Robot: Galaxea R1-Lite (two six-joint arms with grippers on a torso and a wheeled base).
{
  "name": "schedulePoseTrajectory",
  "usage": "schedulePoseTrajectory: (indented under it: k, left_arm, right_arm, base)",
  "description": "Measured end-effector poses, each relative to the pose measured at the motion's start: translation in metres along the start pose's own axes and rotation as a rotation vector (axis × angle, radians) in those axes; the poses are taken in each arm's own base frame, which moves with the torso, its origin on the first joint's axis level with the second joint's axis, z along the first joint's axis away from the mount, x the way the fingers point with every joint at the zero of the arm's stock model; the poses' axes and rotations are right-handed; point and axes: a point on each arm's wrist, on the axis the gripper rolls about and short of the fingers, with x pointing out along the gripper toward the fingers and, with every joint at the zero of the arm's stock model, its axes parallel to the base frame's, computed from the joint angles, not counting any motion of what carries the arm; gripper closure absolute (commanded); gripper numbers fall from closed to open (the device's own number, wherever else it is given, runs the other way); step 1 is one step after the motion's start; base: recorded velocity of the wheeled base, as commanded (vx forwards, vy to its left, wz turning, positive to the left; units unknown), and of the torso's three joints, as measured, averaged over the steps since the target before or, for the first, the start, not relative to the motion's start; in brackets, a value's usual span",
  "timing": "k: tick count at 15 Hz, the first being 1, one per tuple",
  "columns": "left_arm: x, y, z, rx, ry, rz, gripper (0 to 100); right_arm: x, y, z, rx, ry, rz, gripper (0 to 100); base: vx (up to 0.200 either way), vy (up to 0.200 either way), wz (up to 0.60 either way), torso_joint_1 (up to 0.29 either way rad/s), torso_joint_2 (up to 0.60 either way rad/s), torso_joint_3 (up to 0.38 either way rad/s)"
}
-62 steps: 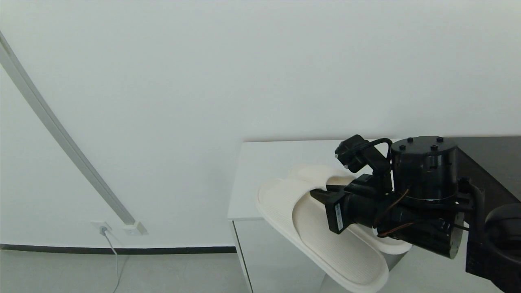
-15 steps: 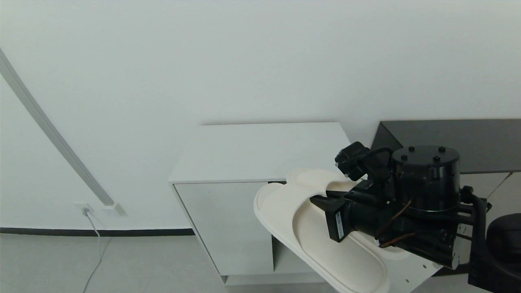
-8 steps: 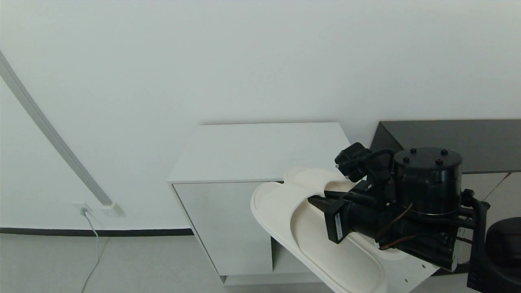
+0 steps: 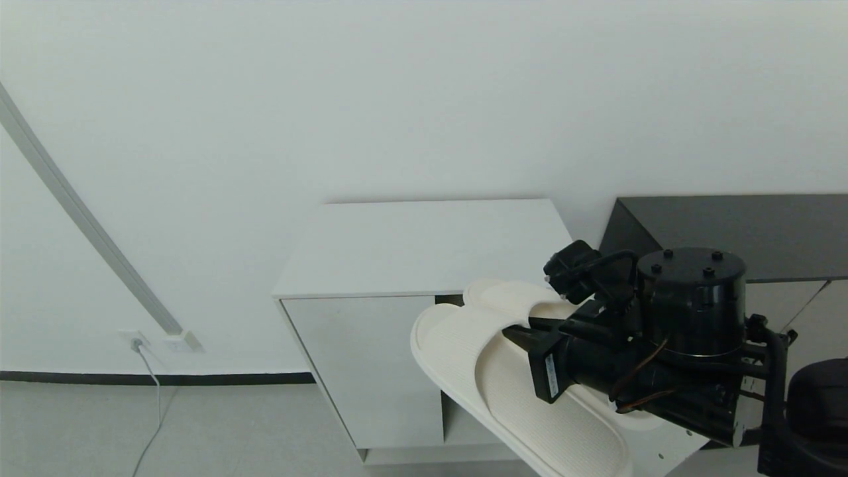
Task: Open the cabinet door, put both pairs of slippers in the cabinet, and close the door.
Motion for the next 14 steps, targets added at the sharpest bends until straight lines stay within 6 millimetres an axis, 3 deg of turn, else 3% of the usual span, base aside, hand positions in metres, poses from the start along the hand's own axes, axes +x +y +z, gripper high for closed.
schedulePoseTrajectory:
  k: [14]
  left_arm:
    - [0.0, 0.0, 0.0, -0.002, 0.0, 0.0, 100]
  right_arm:
    - [0.0003, 0.0009, -0.0081, -0.011, -0.009, -0.001, 100]
  base:
    - [0.0, 0.0, 0.0, -0.159, 0.36, 0.199]
